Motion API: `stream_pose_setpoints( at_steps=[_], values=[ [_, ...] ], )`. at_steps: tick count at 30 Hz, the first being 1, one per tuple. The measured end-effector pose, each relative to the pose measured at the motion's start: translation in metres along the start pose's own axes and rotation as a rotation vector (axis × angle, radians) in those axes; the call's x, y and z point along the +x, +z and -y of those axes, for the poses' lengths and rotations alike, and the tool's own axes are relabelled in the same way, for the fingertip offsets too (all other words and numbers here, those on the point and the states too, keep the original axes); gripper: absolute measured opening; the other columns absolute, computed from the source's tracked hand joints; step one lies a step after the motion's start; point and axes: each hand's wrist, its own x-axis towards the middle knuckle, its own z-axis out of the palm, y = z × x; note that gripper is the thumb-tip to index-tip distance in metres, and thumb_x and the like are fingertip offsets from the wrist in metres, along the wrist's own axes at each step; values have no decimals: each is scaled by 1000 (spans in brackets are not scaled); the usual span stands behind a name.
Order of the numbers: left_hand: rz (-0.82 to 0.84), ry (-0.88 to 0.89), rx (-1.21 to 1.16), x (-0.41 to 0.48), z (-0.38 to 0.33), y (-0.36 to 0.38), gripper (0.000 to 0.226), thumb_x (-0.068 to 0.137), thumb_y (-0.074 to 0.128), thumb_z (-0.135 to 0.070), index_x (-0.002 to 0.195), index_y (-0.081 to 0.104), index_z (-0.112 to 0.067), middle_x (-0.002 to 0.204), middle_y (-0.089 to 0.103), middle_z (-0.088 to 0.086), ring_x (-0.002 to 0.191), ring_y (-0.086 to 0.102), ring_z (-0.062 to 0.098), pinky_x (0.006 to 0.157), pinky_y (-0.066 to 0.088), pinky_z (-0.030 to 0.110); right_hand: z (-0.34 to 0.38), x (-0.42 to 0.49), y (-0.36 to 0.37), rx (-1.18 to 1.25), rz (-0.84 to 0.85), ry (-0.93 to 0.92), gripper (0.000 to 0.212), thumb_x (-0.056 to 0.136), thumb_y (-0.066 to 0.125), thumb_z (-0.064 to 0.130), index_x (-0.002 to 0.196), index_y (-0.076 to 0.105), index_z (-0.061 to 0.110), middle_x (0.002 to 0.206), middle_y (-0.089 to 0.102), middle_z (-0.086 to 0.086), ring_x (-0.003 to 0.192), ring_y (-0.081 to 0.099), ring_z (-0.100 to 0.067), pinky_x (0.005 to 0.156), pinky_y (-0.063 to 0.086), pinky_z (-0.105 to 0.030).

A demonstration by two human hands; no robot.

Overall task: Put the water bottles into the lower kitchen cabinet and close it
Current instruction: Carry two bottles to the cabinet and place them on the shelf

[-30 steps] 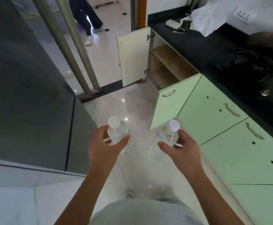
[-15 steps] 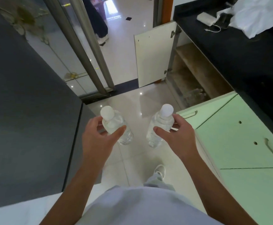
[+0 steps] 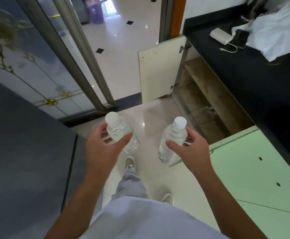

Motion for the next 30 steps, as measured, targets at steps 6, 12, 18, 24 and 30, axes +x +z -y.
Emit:
stream_pose_setpoints(
  at_steps=[6,12,18,24,30],
  values=[
    [151,83,8,111,-2,15,59,67,92,-34,116,60,-28,115,65,-7,101,64,0,77,51,13,34,63,30,-30,-137,41,51,69,90,37,114,69,26,102,73,15,92,69,-1,85,58,-29],
    [324,175,30,208,-23,57,57,65,94,-34,110,58,-37,114,65,-7,98,65,-3,80,54,17,55,107,30,84,-333,137,46,69,92,29,109,70,30,96,75,18,89,70,2,83,57,-25],
    [436,161,6,263,-47,116,50,69,93,-32,108,62,-34,111,69,-6,93,68,-1,73,53,11,51,150,8,66,-456,265,41,69,90,34,104,70,32,90,75,17,83,70,2,79,58,-27],
    [423,94,54,328,-62,161,53,69,94,-28,112,64,-21,107,69,-6,90,68,-3,75,55,12,41,247,9,71,-446,302,43,66,88,42,103,70,32,90,75,15,84,71,-4,81,61,-39],
    [296,99,126,400,-85,182,54,68,93,-28,112,65,-15,109,67,-4,89,66,-9,75,56,12,68,363,10,53,-342,200,47,69,87,46,109,67,32,96,72,15,87,67,-3,81,59,-35]
  ],
)
